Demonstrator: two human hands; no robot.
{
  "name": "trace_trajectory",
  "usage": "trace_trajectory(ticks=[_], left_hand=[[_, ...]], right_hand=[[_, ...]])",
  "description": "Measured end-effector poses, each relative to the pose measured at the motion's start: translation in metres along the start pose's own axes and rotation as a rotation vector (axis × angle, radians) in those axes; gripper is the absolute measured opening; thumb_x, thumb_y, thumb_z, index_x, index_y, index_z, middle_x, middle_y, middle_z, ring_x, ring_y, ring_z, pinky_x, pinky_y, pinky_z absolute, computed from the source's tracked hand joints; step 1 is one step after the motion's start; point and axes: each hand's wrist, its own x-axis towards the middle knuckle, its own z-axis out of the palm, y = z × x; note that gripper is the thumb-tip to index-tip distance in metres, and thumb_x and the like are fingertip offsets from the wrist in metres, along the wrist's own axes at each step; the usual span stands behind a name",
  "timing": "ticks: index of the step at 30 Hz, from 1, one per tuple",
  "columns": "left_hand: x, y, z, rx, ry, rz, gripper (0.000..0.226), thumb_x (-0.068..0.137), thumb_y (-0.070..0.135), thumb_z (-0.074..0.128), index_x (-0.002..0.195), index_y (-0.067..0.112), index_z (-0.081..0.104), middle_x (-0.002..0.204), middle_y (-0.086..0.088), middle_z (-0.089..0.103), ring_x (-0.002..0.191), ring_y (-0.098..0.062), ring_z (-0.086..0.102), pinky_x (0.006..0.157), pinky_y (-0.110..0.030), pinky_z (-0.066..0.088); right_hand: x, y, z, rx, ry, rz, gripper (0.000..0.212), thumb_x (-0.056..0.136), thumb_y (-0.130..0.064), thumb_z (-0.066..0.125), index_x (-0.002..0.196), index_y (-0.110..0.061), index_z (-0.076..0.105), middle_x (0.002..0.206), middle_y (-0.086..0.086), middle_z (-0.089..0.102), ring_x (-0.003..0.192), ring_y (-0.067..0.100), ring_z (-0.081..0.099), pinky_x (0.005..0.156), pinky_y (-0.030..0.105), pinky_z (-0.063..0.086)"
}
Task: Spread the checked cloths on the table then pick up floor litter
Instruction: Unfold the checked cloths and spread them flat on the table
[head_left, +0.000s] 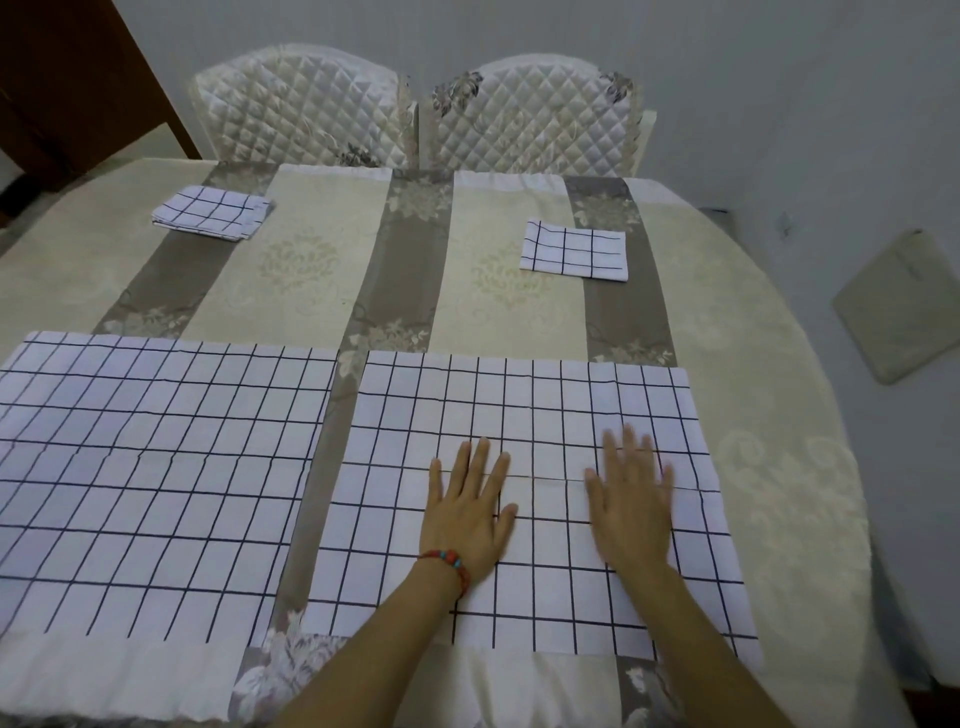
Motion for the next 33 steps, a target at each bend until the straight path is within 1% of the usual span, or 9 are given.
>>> trace_trajectory(ticks=[4, 7, 15, 17, 19, 21, 28, 31, 33], left_hand=[[-0.001, 0.004, -0.006, 0.003, 0.013, -0.017, 0.063, 0.087, 0.056, 0.004, 0.14, 0.026, -0.014, 0.152, 0.001, -0.016, 0.138, -0.023, -0.024, 0.111, -0.043, -0.028], [-0.004, 0.006, -0.012, 0.039, 0.075, -0.02, 0.064, 0.089, 0.049, 0.02, 0.143, 0.015, 0.014, 0.152, -0.007, 0.012, 0.14, -0.031, 0.011, 0.111, -0.04, -0.011], [-0.005, 0.007, -0.016, 0.103, 0.049, -0.001, 0.059, 0.087, 0.048, 0.029, 0.138, 0.019, 0.04, 0.145, -0.004, 0.042, 0.134, -0.026, 0.039, 0.109, -0.042, 0.004], [-0.003, 0.007, -0.014, 0.103, 0.046, -0.011, 0.059, 0.087, 0.048, 0.03, 0.138, 0.02, 0.04, 0.145, -0.004, 0.043, 0.134, -0.026, 0.039, 0.108, -0.043, 0.007], [-0.003, 0.007, -0.013, 0.101, 0.037, -0.018, 0.06, 0.086, 0.049, 0.03, 0.137, 0.019, 0.04, 0.144, -0.005, 0.043, 0.133, -0.026, 0.04, 0.108, -0.044, 0.008], [-0.004, 0.006, -0.013, 0.085, 0.024, -0.019, 0.06, 0.086, 0.05, 0.031, 0.138, 0.02, 0.039, 0.145, -0.005, 0.042, 0.133, -0.027, 0.039, 0.108, -0.044, 0.007], [-0.002, 0.005, -0.01, 0.031, 0.035, -0.019, 0.062, 0.088, 0.05, 0.026, 0.143, 0.022, 0.027, 0.152, -0.004, 0.026, 0.14, -0.029, 0.025, 0.111, -0.046, 0.004], [0.0, 0.002, -0.004, -0.013, 0.048, -0.019, 0.063, 0.088, 0.053, 0.015, 0.145, 0.028, 0.001, 0.154, 0.002, -0.004, 0.144, -0.028, -0.001, 0.116, -0.05, -0.015], [-0.001, 0.002, -0.003, 0.0, 0.038, -0.027, 0.063, 0.088, 0.053, 0.016, 0.145, 0.027, 0.005, 0.154, 0.001, 0.0, 0.143, -0.028, 0.001, 0.116, -0.055, -0.008]], right_hand=[[0.003, -0.035, 0.018, -0.033, -0.186, -0.544, 0.05, 0.097, -0.041, 0.013, 0.145, -0.034, 0.0, 0.151, -0.015, -0.01, 0.146, 0.012, -0.002, 0.117, 0.035, -0.007], [0.038, -0.03, 0.021, -0.045, -0.19, -0.43, 0.052, 0.097, -0.047, 0.015, 0.146, -0.036, 0.0, 0.15, -0.018, -0.015, 0.145, 0.01, -0.007, 0.115, 0.035, -0.011], [0.087, -0.024, 0.003, -0.021, -0.048, 0.047, 0.057, 0.097, -0.046, 0.017, 0.148, -0.023, 0.004, 0.158, 0.001, -0.004, 0.146, 0.021, -0.005, 0.118, 0.046, -0.004], [0.068, -0.044, 0.01, 0.006, -0.018, -0.275, 0.054, 0.096, -0.044, 0.015, 0.147, -0.026, 0.009, 0.154, -0.008, -0.005, 0.145, 0.015, -0.004, 0.117, 0.042, -0.002], [0.053, -0.053, 0.022, -0.003, -0.16, -0.577, 0.053, 0.095, -0.047, 0.012, 0.146, -0.032, 0.011, 0.151, -0.013, -0.009, 0.145, 0.012, -0.005, 0.117, 0.039, -0.002], [0.066, -0.043, 0.024, -0.03, -0.196, -0.534, 0.052, 0.096, -0.048, 0.014, 0.146, -0.034, 0.009, 0.152, -0.015, -0.009, 0.146, 0.012, -0.003, 0.117, 0.037, -0.005], [0.121, 0.008, -0.009, -0.028, -0.088, 0.137, 0.056, 0.098, -0.043, 0.018, 0.148, -0.021, 0.008, 0.159, 0.008, 0.003, 0.146, 0.023, -0.002, 0.118, 0.05, 0.0], [0.071, -0.019, -0.002, 0.049, -0.028, -0.106, 0.057, 0.097, -0.044, 0.022, 0.147, -0.02, 0.01, 0.157, 0.002, 0.0, 0.146, 0.019, -0.002, 0.118, 0.043, -0.001], [0.027, -0.033, 0.011, 0.047, -0.151, -0.356, 0.056, 0.096, -0.049, 0.017, 0.147, -0.028, 0.006, 0.154, -0.008, -0.006, 0.145, 0.012, -0.007, 0.116, 0.038, -0.005]])
